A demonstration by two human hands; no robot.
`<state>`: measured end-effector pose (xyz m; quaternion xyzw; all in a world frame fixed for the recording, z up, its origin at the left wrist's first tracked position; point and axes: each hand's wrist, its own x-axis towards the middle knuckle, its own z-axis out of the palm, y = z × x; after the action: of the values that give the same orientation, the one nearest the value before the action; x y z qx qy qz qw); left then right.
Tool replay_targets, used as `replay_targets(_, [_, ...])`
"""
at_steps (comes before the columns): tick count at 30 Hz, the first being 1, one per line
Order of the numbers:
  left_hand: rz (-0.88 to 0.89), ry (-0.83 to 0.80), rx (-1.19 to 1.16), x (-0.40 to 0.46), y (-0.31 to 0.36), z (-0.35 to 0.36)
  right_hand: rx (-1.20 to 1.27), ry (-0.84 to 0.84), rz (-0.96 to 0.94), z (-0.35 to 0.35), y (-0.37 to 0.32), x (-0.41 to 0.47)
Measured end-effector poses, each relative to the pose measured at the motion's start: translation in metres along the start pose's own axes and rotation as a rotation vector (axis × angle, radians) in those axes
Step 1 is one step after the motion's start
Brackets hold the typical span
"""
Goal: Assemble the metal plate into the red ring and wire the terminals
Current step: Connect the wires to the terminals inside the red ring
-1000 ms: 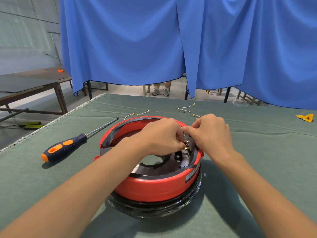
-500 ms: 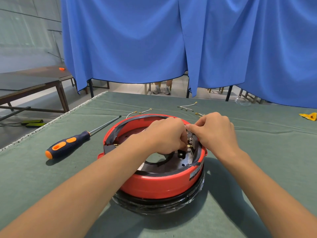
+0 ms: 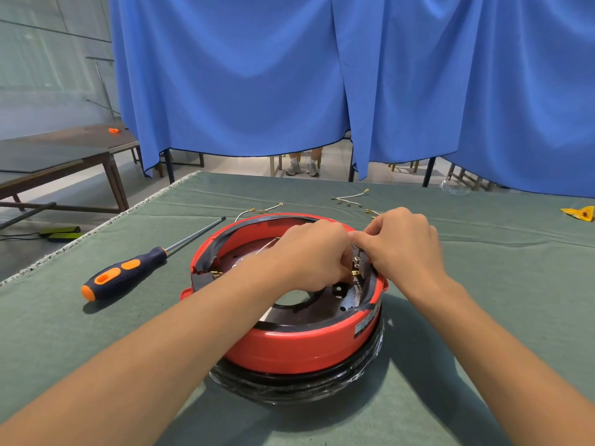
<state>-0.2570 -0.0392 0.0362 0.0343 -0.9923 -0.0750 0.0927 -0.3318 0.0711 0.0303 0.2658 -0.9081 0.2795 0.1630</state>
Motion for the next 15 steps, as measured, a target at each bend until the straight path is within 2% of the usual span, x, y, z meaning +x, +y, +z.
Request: replay_targets(15, [-0.041, -0.007, -0.083, -0.0011, 0.0022, -0.0001, -0.102, 0.026, -0.022, 0.0005, -0.0024, 0.0017])
